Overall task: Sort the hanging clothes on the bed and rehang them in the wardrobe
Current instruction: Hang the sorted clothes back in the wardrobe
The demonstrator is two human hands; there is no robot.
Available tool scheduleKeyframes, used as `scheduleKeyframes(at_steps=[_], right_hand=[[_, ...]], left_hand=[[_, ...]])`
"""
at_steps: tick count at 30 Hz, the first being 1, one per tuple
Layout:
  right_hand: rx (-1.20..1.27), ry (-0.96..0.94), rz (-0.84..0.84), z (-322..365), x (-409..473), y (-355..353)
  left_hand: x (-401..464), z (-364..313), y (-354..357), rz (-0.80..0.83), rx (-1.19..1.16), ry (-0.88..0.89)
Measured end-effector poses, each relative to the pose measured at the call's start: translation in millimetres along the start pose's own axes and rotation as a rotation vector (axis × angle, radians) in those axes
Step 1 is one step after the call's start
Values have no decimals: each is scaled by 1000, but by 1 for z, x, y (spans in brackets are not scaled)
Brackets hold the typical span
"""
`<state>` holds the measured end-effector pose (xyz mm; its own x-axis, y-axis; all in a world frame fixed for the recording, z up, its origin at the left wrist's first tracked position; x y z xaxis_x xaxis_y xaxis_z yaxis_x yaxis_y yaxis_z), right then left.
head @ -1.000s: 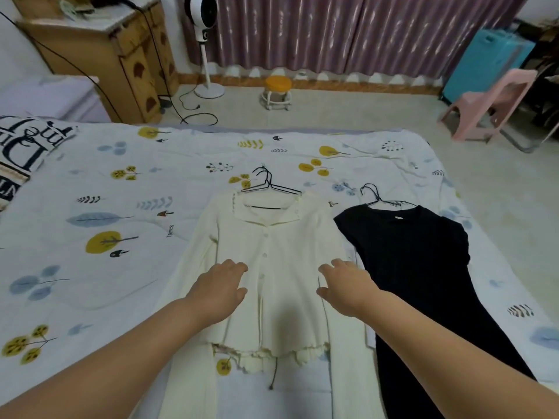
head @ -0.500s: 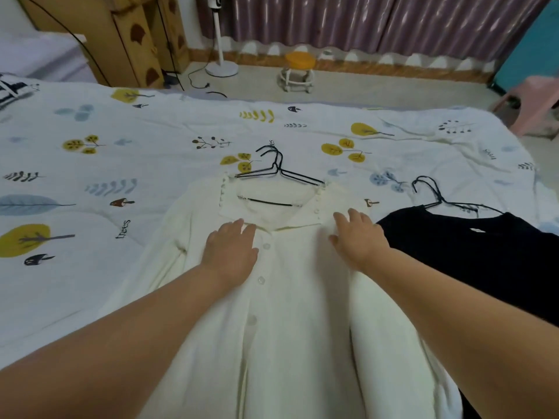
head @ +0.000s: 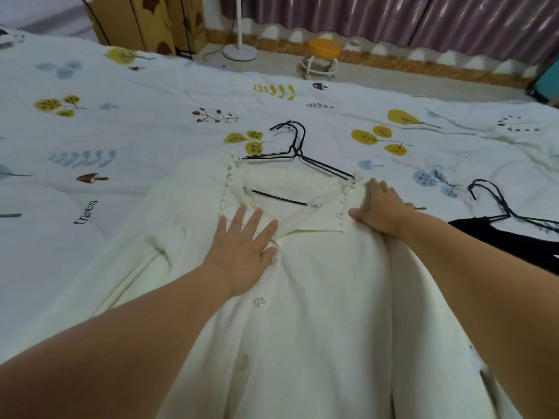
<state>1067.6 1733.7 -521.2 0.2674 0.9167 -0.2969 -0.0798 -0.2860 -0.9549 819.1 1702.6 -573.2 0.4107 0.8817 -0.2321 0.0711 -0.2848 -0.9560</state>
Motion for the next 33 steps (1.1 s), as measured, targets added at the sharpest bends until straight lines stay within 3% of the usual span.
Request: scheduleKeyframes(at_steps=[5,11,16,18,22,24,26,33], right_hand=[[-155,63,42,4,9,-3],[-44,52,-112,7,-32,-18],[11,-45,-202,13,-92,-33],[0,-70,-212,20,-115,-46],[-22,-131,-258,44,-157,-81],[3,-137,-271,55,-176,-96],[10,-133,-281,63,-198,-112],[75,-210,-320,91,-295,-177]], left_hand=[[2,1,3,-20,6,-2],[4,1,1,43,-21,-26],[-21,-3,-14,223,-153,-21],[-44,-12,-32,217,-314,-18],[-80,-32,-105,-101,-670,0],[-93,-41,-146,-195,-966,-60],[-101,-46,-181,-236,-1258,-154],[-154,-57,-264,-305,-1834,-340]])
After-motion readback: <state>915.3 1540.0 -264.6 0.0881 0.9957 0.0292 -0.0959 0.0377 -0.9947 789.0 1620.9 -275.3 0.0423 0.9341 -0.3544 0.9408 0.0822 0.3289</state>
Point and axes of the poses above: each hand's wrist, its own x-axis towards the middle knuckle, its own y-axis out of the palm, z = x × y, the point moved 6 cm from there along x, towards the middle knuckle, and after that the axes turned 10 degrees about -x, right-handed, at the moved point
